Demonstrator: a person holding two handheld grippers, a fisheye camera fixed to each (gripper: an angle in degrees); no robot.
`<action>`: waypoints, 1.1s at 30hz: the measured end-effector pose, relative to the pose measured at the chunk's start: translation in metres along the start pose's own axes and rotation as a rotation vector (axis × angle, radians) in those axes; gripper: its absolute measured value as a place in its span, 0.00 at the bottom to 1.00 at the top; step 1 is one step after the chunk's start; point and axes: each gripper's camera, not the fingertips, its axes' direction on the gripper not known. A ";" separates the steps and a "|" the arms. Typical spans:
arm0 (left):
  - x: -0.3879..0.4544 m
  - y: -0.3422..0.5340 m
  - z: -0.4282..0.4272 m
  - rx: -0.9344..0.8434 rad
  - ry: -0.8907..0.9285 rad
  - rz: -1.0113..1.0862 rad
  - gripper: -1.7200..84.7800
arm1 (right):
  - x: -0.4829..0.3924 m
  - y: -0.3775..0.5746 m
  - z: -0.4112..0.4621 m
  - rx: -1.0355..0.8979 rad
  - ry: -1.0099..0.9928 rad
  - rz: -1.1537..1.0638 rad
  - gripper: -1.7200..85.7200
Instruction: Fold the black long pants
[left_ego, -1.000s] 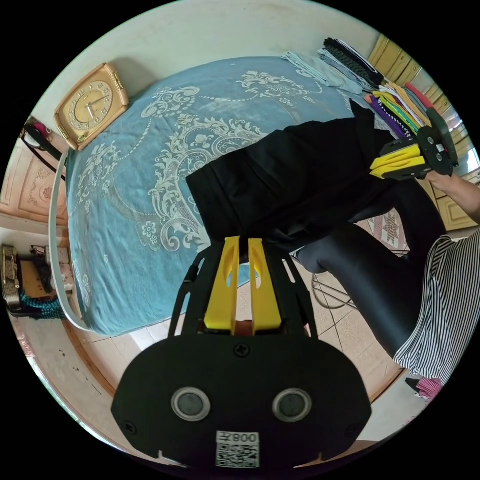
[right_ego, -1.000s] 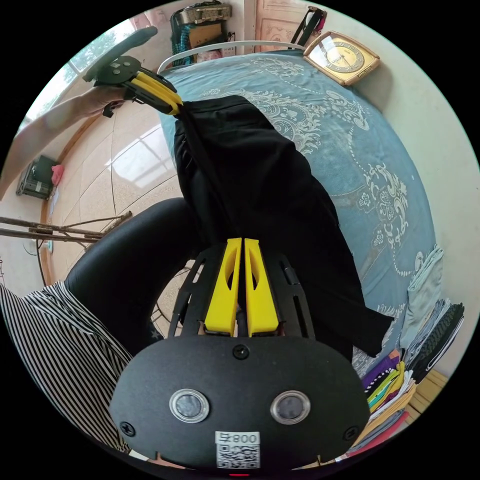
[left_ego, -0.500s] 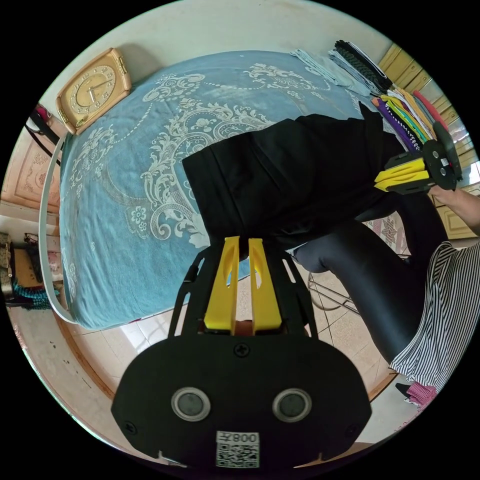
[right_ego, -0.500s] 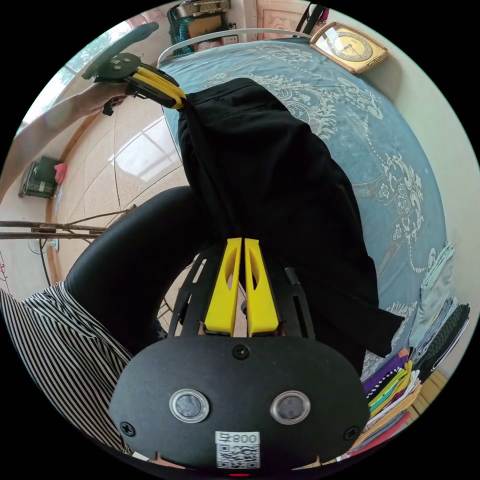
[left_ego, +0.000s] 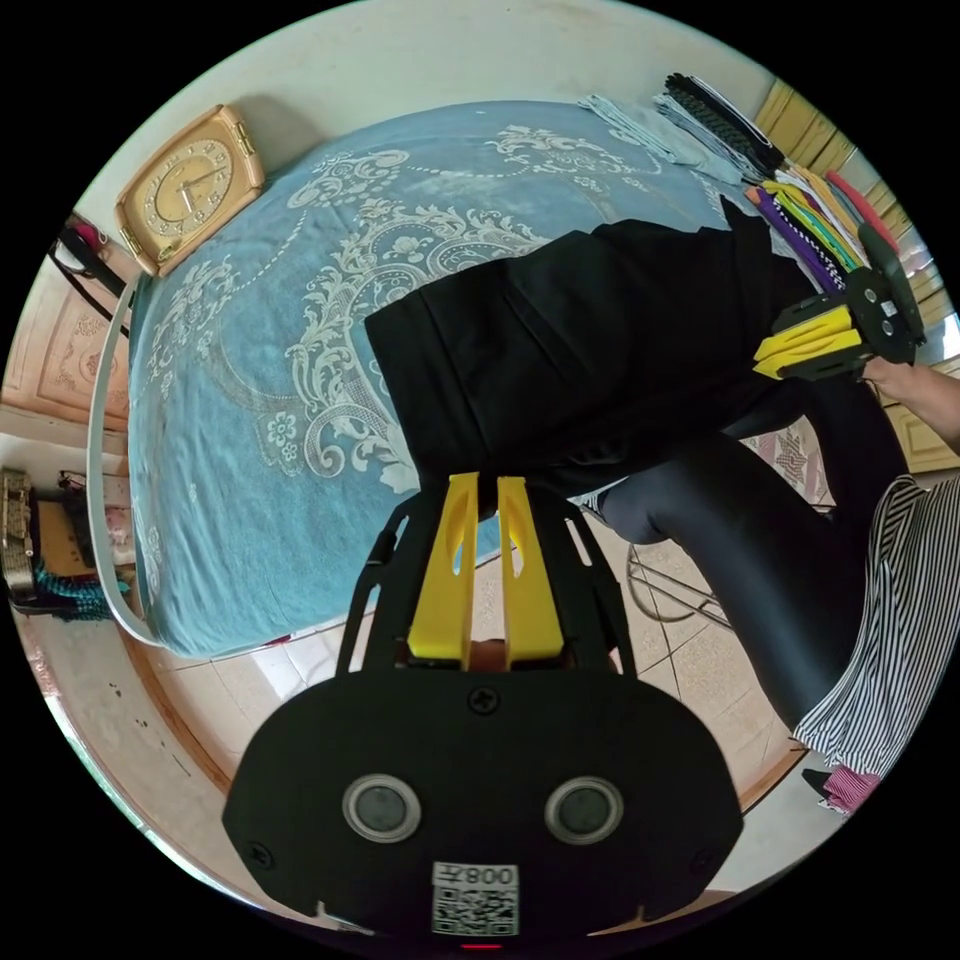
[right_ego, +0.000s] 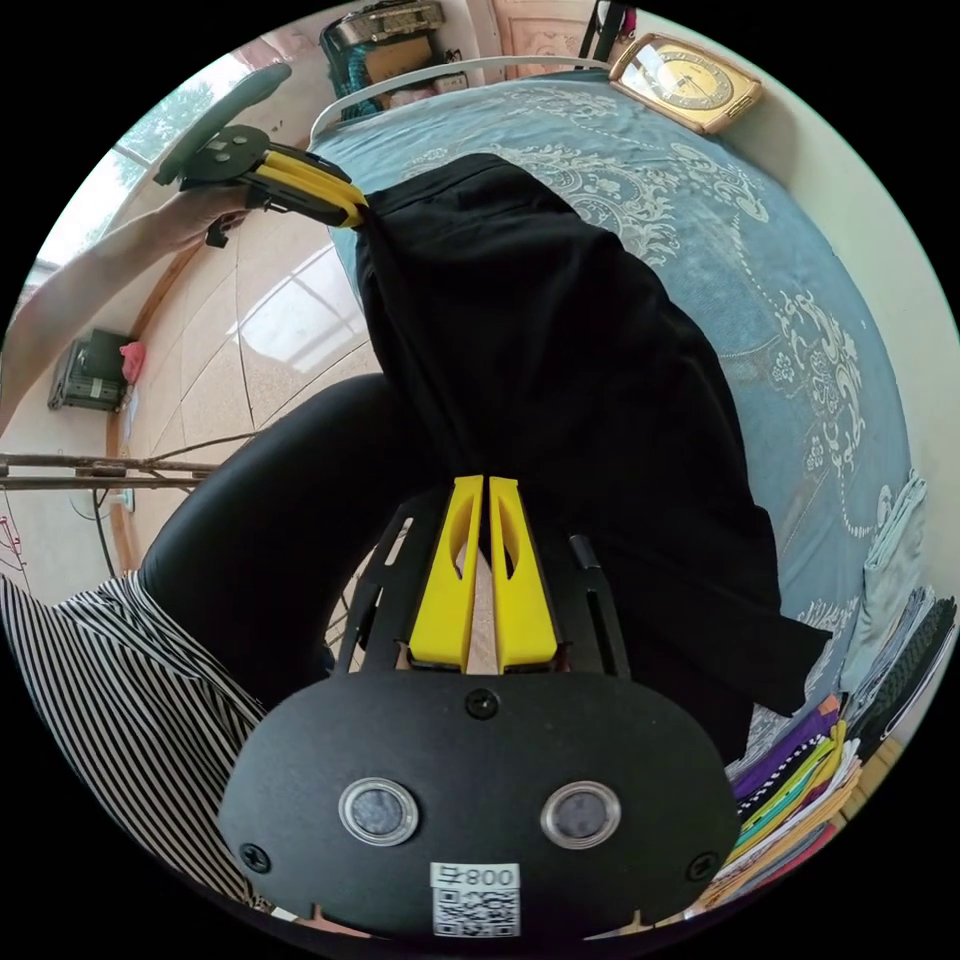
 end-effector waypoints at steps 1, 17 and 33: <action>0.002 0.004 0.006 -0.010 -0.007 0.007 0.03 | -0.002 -0.003 0.010 -0.012 0.003 -0.005 0.03; -0.027 0.065 0.048 0.053 0.262 -0.185 0.07 | 0.015 -0.017 0.106 0.044 -0.101 0.048 0.04; -0.037 0.135 0.057 0.213 0.455 -0.472 0.09 | 0.050 -0.024 0.199 0.098 -0.197 0.140 0.04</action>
